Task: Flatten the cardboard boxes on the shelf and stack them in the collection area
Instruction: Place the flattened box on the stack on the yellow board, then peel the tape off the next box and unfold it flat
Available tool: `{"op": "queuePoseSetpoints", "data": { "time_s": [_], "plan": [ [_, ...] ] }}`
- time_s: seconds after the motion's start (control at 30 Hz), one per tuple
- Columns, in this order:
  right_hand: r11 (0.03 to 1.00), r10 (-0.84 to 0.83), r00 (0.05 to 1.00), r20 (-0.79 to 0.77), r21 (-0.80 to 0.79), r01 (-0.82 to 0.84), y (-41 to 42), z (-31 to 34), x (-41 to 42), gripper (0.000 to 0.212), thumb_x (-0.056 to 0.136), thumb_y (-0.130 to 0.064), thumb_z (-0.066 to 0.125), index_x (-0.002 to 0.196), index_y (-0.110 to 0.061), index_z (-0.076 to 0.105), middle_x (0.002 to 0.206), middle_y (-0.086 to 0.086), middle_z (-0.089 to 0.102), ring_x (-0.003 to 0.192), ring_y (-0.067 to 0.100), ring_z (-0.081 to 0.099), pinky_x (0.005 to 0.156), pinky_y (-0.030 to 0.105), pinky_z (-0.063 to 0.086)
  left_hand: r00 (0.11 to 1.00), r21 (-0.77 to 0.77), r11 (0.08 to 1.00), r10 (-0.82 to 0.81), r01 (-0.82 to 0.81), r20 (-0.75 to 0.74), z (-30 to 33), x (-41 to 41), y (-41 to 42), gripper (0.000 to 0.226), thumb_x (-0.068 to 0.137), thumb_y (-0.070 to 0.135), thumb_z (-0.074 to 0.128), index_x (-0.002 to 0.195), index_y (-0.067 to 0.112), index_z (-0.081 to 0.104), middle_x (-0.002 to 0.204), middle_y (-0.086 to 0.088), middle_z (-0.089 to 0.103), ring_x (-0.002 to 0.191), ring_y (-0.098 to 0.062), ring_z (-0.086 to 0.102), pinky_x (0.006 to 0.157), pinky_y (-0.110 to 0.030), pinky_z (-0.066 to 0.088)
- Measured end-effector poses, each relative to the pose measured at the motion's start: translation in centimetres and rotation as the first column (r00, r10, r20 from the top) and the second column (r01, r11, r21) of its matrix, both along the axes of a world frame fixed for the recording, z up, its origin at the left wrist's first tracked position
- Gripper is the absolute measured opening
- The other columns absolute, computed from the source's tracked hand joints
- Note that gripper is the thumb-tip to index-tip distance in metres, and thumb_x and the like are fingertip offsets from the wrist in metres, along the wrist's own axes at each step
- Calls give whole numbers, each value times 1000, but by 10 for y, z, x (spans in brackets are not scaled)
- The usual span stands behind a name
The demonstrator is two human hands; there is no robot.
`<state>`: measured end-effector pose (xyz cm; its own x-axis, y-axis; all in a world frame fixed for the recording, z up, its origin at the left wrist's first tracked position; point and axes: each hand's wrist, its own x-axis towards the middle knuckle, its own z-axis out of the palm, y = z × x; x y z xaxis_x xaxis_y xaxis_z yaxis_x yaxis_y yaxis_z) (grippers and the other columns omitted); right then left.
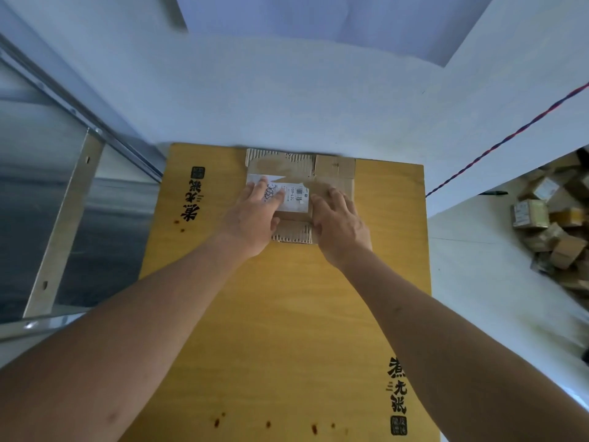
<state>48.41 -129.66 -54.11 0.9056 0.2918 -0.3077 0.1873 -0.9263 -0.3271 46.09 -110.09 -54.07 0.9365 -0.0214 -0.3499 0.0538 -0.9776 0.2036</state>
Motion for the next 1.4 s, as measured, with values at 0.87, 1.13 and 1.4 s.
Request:
{"op": "queuePoseSetpoints", "data": {
  "time_s": [0.87, 1.13, 1.4],
  "plan": [
    [971, 229, 939, 258, 4, -238, 55, 280, -149, 55, 108, -51, 32, 156, -24, 40, 169, 6, 27, 157, 25, 20, 125, 40, 15, 944, 118, 993, -49, 11, 325, 293, -165, 34, 58, 104, 40, 50, 157, 18, 37, 160, -7, 41, 148, -27, 37, 123, -53, 28],
    [905, 396, 848, 353, 6, -425, 51, 357, -241, 58, 108, -54, 31, 158, -24, 36, 167, 6, 31, 155, 25, 25, 125, 42, 19, 887, 121, 971, 131, -204, 443, 362, -292, 28, 55, 106, 43, 46, 154, 17, 41, 159, -5, 44, 146, -25, 40, 118, -50, 37],
    [789, 535, 690, 487, 3, -614, 90, 430, -338, 58, 107, -56, 34, 156, -24, 40, 163, 6, 39, 150, 26, 36, 122, 43, 27, 817, 138, 902, 296, -410, 494, 431, -428, 49, 58, 106, 49, 40, 156, 19, 38, 161, -8, 40, 146, -29, 40, 116, -53, 37]
  ]
}}
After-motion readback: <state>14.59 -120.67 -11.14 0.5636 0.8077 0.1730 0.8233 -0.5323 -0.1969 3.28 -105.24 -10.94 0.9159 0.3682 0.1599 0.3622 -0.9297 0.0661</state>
